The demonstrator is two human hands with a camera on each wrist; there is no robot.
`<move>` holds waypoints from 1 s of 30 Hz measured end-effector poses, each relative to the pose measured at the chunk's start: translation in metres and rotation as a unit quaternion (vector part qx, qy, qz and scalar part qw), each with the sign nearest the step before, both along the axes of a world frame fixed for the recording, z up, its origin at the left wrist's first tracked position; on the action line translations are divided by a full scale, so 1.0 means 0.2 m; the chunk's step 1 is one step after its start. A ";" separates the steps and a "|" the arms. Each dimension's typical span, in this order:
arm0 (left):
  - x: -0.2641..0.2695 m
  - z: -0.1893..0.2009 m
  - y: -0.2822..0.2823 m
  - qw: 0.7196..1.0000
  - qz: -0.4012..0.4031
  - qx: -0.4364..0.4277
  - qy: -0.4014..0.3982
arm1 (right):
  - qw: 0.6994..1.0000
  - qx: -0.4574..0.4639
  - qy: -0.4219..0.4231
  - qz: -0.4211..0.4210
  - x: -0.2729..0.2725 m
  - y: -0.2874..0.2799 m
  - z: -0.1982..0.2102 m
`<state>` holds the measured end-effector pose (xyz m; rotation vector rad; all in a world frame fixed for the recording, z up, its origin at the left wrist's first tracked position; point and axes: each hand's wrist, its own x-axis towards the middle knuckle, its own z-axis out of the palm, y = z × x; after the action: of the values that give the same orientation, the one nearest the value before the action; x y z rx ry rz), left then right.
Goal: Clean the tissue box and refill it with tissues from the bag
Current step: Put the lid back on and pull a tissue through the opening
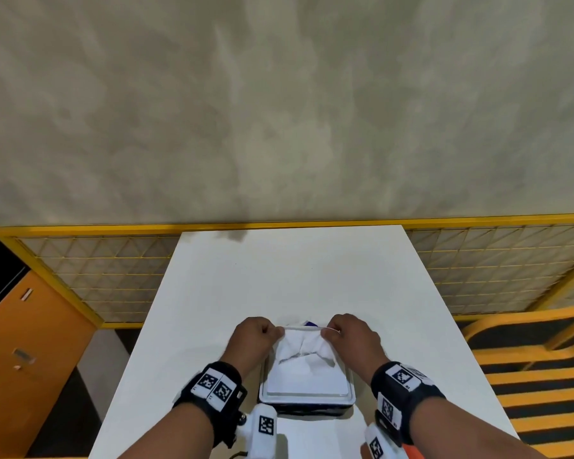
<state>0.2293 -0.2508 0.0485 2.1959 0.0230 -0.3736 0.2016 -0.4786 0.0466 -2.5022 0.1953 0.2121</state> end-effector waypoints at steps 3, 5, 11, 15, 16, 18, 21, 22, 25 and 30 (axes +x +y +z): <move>-0.02 -0.01 0.00 0.999 0.027 -0.033 -0.009 | 0.997 0.076 -0.013 -0.018 0.00 -0.01 0.01; -0.04 -0.02 0.03 0.996 0.051 -0.069 -0.008 | 0.984 0.162 -0.048 -0.058 -0.03 -0.03 0.03; -0.16 -0.05 0.15 0.988 0.043 -0.078 0.127 | 0.948 0.285 0.032 -0.140 -0.25 -0.13 -0.06; -0.24 -0.10 0.16 0.972 -0.023 -0.029 0.231 | 0.945 0.282 0.147 -0.077 -0.38 -0.10 -0.10; -0.25 -0.11 0.15 0.973 -0.024 -0.031 0.227 | 0.947 0.278 0.143 -0.070 -0.39 -0.09 -0.09; -0.24 -0.11 0.13 0.979 -0.010 -0.043 0.201 | 0.950 0.276 0.124 -0.070 -0.37 -0.08 -0.06; -0.20 -0.10 0.10 0.986 -0.005 -0.057 0.159 | 0.944 0.297 0.118 -0.077 -0.31 -0.08 0.00; -0.19 -0.10 0.10 0.987 -0.010 -0.056 0.149 | 0.945 0.297 0.116 -0.077 -0.29 -0.09 0.02; -0.13 -0.10 0.08 0.991 -0.002 -0.064 0.121 | 0.948 0.290 0.106 -0.077 -0.22 -0.09 0.04; -0.09 -0.17 0.06 0.995 0.004 -0.019 0.100 | 0.948 0.278 0.128 -0.085 -0.18 -0.06 -0.03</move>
<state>0.2121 -0.2395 0.0142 2.1130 0.1338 -0.5836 0.1665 -0.4908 0.0407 -1.8816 0.3970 0.4527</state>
